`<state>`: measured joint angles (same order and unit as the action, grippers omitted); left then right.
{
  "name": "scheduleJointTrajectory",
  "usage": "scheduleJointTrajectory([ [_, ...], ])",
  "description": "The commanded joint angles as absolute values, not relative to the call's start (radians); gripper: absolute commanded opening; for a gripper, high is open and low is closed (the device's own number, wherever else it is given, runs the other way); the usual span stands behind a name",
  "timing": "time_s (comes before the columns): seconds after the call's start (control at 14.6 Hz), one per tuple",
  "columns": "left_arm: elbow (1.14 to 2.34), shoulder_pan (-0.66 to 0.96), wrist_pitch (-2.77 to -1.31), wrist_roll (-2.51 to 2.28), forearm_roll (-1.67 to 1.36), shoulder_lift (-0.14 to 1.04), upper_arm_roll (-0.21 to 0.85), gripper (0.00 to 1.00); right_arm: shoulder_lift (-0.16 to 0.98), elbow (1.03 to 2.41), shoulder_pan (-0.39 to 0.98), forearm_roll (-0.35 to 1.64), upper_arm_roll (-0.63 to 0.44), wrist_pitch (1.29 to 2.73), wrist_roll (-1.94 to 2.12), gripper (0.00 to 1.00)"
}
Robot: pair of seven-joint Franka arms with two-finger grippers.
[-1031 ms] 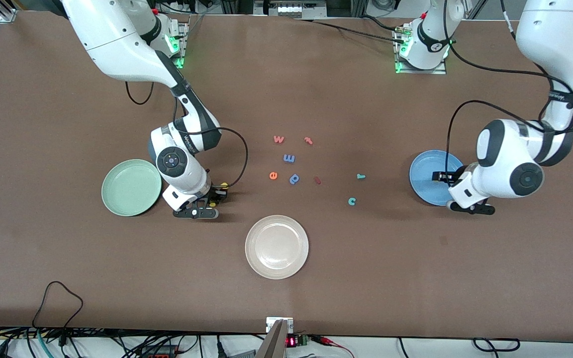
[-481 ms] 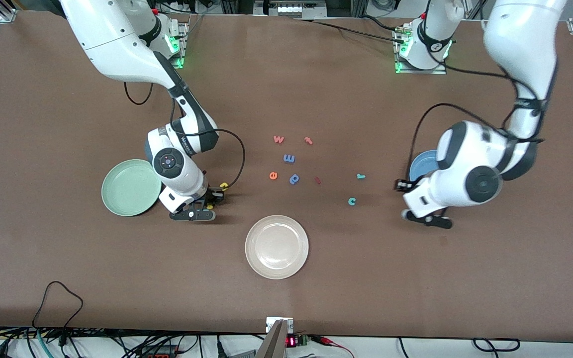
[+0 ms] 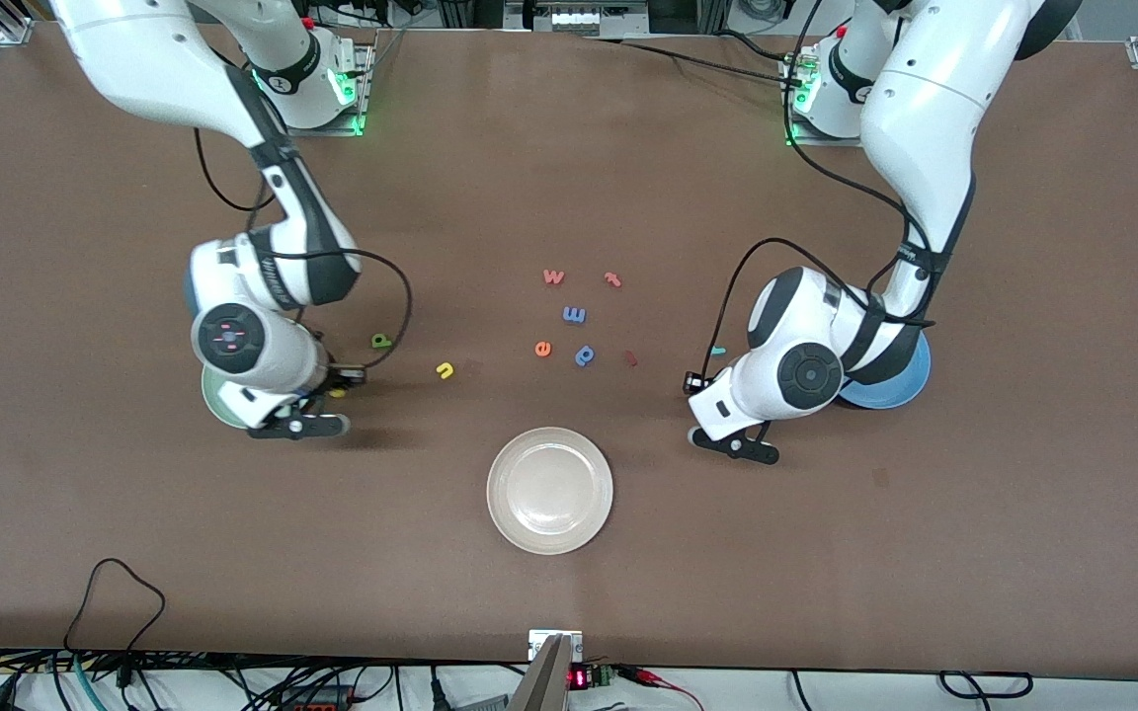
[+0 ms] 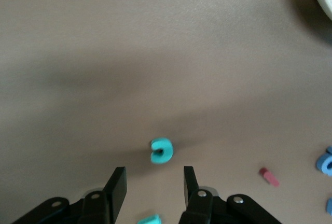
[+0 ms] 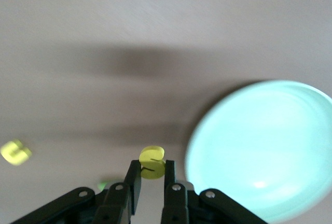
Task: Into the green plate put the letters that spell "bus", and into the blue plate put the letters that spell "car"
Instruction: 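Place the yellow 'S' on the green plate while the left gripper grasps the teal 'c'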
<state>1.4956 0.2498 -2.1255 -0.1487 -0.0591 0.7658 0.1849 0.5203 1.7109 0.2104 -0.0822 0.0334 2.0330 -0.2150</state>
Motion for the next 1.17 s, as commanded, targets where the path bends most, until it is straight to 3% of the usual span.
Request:
scheduleJointTrajectory([
  [0.0,1.462,0.264,-2.154,-0.156,-0.071,0.799,0.172,0.52,0.47,1.81,0.125,-0.089,0.048,2.019,-0.103,0.0],
  [0.21,1.462,0.265,-2.157,-0.156,-0.042,0.818,0.169,0.5,0.48,1.833,0.046,-0.091,0.046,2.031,-0.014,0.02],
  [0.27,1.462,0.27,-2.157,-0.161,-0.013,0.825,0.169,0.5,0.489,1.833,0.034,-0.091,0.048,2.045,-0.012,0.08],
  [0.34,1.462,0.278,-2.157,-0.188,0.0,0.827,0.169,0.49,0.497,1.832,0.031,-0.094,0.046,2.055,-0.008,0.23],
  [0.41,1.462,0.284,-2.157,-0.225,0.005,0.828,0.169,0.49,0.5,1.832,0.031,-0.101,0.046,2.066,-0.006,0.5],
  [0.48,1.462,0.299,-2.157,-0.238,0.005,0.831,0.167,0.48,0.5,1.833,0.031,-0.104,0.046,2.078,-0.006,1.0],
  [0.89,1.46,0.314,-2.157,-0.252,0.032,0.856,0.163,0.45,0.46,1.838,0.09,-0.092,0.072,2.077,-0.055,1.0],
  [1.1,1.46,0.314,-2.157,-0.291,0.127,0.857,0.164,0.44,0.448,1.905,0.129,-0.094,0.106,2.137,-0.155,1.0],
])
